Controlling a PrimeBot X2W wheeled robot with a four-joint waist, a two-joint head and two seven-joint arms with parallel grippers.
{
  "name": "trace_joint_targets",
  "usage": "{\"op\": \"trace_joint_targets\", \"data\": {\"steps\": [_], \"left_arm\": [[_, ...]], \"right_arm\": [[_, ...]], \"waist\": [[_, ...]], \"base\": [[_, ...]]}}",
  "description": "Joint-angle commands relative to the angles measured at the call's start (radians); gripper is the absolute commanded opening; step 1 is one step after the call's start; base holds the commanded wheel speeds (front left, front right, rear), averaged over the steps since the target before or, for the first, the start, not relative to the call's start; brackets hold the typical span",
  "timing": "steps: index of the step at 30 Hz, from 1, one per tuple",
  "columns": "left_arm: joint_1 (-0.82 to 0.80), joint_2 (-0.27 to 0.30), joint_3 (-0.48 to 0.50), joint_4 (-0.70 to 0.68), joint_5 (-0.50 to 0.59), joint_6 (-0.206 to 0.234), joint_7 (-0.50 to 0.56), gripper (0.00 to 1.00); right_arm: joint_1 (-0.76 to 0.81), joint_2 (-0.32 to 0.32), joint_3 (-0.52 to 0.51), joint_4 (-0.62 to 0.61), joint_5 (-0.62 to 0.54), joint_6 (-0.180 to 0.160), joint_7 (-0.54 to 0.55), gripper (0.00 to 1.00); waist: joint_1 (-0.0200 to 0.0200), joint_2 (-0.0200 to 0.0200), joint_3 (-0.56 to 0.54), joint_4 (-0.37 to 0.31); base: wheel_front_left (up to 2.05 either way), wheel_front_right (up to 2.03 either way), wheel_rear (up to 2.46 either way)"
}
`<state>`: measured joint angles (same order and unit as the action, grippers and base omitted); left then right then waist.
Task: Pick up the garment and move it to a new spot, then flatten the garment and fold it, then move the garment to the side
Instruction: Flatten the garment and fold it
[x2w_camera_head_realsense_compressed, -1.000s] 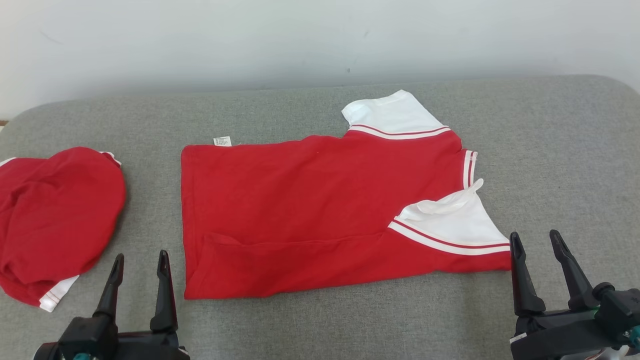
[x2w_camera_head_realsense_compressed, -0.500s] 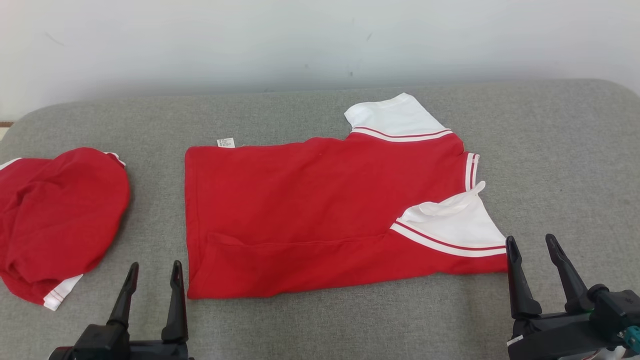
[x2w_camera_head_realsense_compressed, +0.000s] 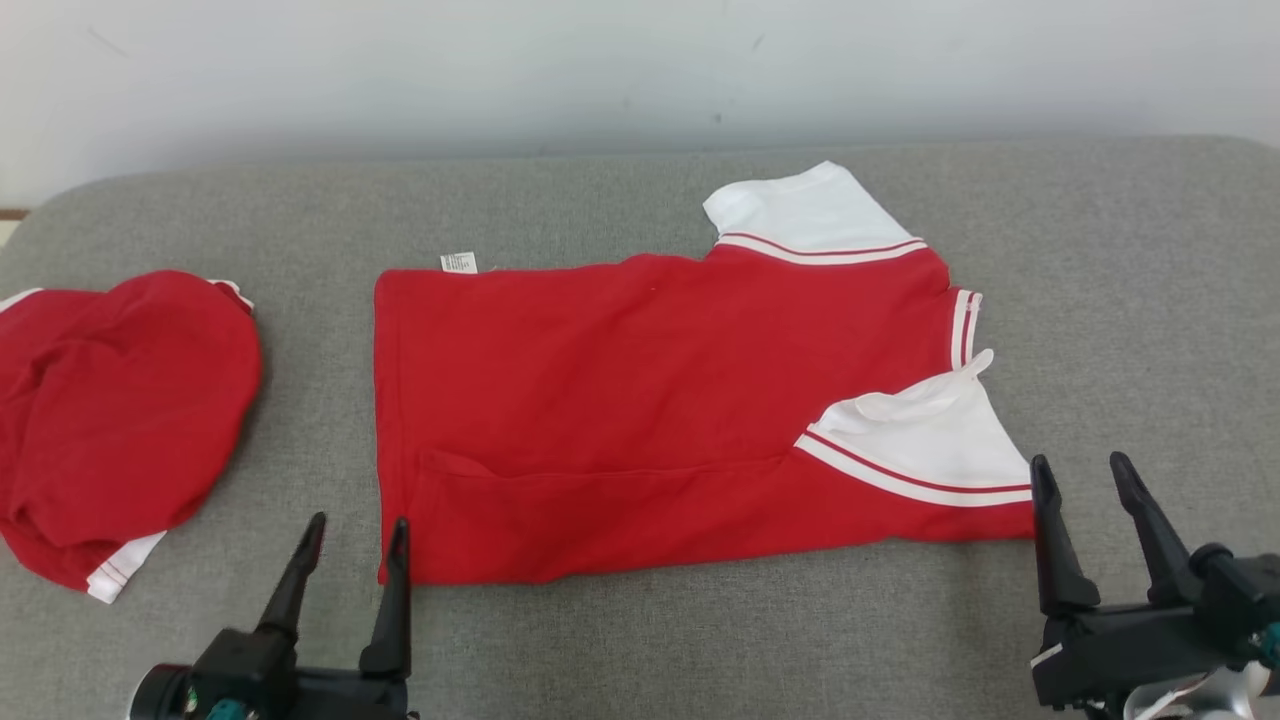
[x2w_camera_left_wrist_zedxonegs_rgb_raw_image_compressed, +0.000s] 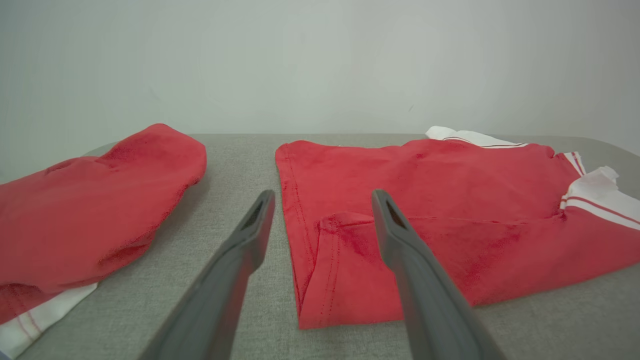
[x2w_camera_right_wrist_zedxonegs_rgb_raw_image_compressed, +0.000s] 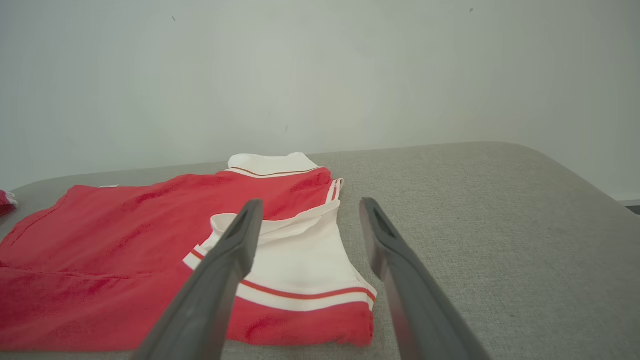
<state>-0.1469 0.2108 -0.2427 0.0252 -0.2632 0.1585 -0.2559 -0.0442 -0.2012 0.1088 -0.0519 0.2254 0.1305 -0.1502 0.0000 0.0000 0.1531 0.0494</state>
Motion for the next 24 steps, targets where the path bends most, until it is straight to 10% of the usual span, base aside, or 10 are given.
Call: {"op": "trace_joint_targets", "data": {"steps": [1,24], "left_arm": [[-0.021,0.002,-0.011,0.015,0.001,-0.012,0.012,1.00],[-0.139,-0.052,-0.018,0.235,-0.140,-0.095,0.083,1.00]], "right_arm": [[-0.021,-0.013,-0.007,0.016,0.005,0.000,0.007,1.00],[-0.186,-0.075,0.067,0.389,0.099,0.000,-0.008,1.00]], "waist": [[0.0000,0.0000,0.020,0.005],[0.0000,0.0000,0.156,0.009]], "base": [[0.00,0.00,0.00],[0.00,0.00,0.00]]}}
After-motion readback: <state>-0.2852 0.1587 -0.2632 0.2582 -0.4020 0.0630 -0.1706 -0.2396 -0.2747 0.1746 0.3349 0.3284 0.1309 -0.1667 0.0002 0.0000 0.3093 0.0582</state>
